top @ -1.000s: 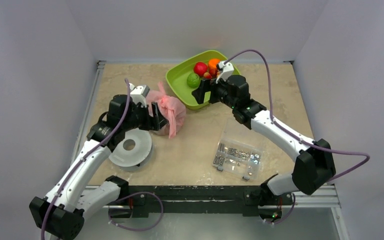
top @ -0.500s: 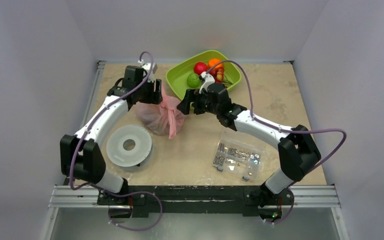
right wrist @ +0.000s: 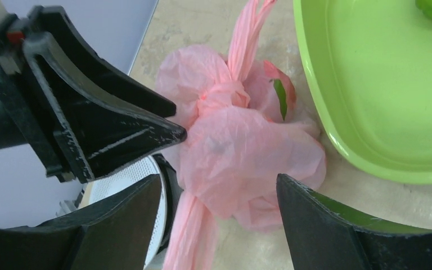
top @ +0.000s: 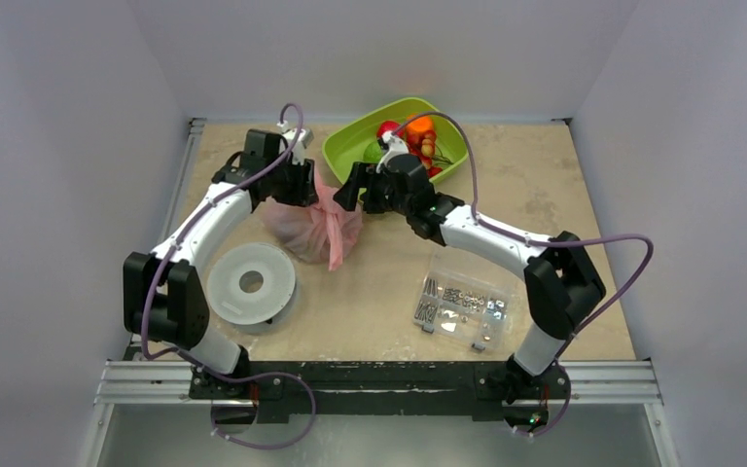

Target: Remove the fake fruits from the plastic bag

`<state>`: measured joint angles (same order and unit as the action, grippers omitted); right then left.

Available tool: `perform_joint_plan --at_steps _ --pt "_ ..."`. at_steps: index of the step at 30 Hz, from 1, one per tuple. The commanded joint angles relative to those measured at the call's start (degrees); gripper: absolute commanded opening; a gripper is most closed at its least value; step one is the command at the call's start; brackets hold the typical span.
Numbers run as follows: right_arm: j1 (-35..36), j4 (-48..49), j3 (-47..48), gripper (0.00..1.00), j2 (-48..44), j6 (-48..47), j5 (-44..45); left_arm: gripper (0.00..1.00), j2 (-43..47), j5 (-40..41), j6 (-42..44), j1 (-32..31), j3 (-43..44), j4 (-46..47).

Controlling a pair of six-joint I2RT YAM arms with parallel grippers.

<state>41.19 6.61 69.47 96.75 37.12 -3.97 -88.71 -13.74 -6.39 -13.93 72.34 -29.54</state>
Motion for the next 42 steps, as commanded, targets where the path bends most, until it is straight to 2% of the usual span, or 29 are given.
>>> perform_joint_plan --at_steps 1,6,8,10,12,15,18,21,29,31,33,35,42 --pt "0.5 -1.2 6.3 0.73 1.9 0.1 3.2 0.37 -3.1 -8.8 -2.0 2.8 3.6 0.5" --pt "1.4 -1.1 9.2 0.71 6.0 0.3 6.0 0.33 -4.2 -10.8 -2.9 4.0 4.0 -0.2" --pt "1.8 -2.1 11.3 0.71 8.1 0.0 6.4 0.36 -4.6 -9.8 -2.4 4.0 4.8 -1.6" --pt "2.2 -3.3 13.7 0.67 10.1 -0.2 6.3 0.42 -4.0 -8.6 -2.1 4.0 4.6 -1.5" --pt "2.7 -3.8 15.1 0.6 11.8 -0.8 6.0 0.47 -3.6 -7.2 -1.4 3.9 4.4 -1.6" --pt "3.5 -5.1 16.9 0.49 13.9 -2.1 6.0 0.49 -5.2 -7.1 -0.8 3.8 5.5 -3.2" --pt "3.8 -8.1 18.1 0.22 14.8 -3.2 6.1 0.48 -6.4 -8.1 -0.9 3.9 5.9 -3.3" --pt "4.2 -7.7 16.0 0.12 13.2 -4.7 6.7 0.42 -7.2 -10.1 -1.4 3.9 6.2 -3.2" --pt "4.3 -5.5 10.6 0.0 8.5 -6.8 7.0 0.32 -9.3 -11.9 -1.5 3.8 7.2 -4.9" --pt "4.3 -5.3 9.8 0.0 7.6 -7.0 7.1 0.23 -9.4 -11.2 -1.5 3.8 7.5 -5.2" --pt "4.3 -4.9 8.7 0.0 6.4 -7.3 7.7 0.08 -9.1 -9.2 -1.3 3.8 7.9 -6.0" --pt "4.3 -4.3 7.7 0.0 5.5 -7.8 7.7 0.0 -8.2 -6.8 -0.9 3.8 7.7 -6.0" --pt "4.3 -2.2 3.5 0.0 2.8 -8.9 7.8 0.0 -2.2 6.3 -2.0 4.8 4.3 -3.0"
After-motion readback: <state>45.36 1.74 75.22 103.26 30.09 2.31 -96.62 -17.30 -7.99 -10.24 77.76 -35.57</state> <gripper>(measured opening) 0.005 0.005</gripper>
